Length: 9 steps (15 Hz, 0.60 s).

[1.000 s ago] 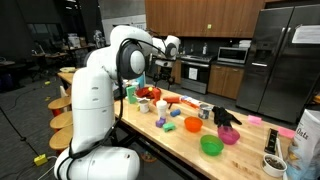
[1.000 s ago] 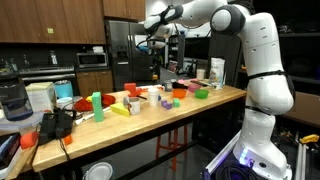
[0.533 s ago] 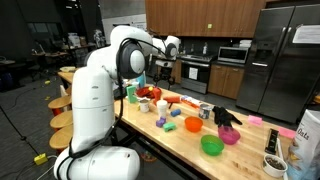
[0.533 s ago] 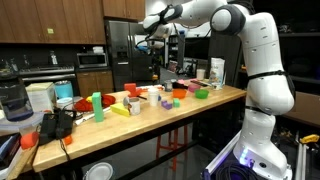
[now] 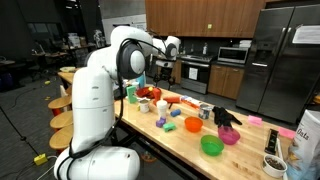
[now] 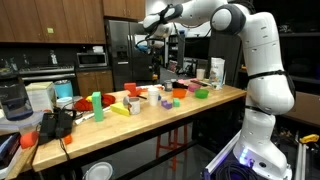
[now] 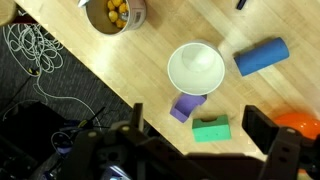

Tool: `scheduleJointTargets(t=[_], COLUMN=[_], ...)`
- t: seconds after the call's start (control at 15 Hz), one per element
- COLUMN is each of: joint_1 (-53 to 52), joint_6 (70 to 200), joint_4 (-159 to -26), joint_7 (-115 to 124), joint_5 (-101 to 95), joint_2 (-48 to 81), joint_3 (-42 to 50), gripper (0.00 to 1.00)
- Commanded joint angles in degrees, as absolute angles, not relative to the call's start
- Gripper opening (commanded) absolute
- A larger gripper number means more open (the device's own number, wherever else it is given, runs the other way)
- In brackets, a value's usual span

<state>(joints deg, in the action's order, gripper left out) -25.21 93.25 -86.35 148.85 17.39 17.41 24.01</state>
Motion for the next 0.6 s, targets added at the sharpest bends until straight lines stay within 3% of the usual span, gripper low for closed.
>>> scheduleJointTargets(t=[0.0,0.53], joint_1=[-25.21,-24.40], joint_6=[93.25,91.35], joint_4=[-86.35,-84.65], joint_7=[148.85,148.64], joint_5=[17.39,18.18], joint_2=[17.41,19.15], joint_3=[24.01,24.04], gripper=[1.00,1.00])
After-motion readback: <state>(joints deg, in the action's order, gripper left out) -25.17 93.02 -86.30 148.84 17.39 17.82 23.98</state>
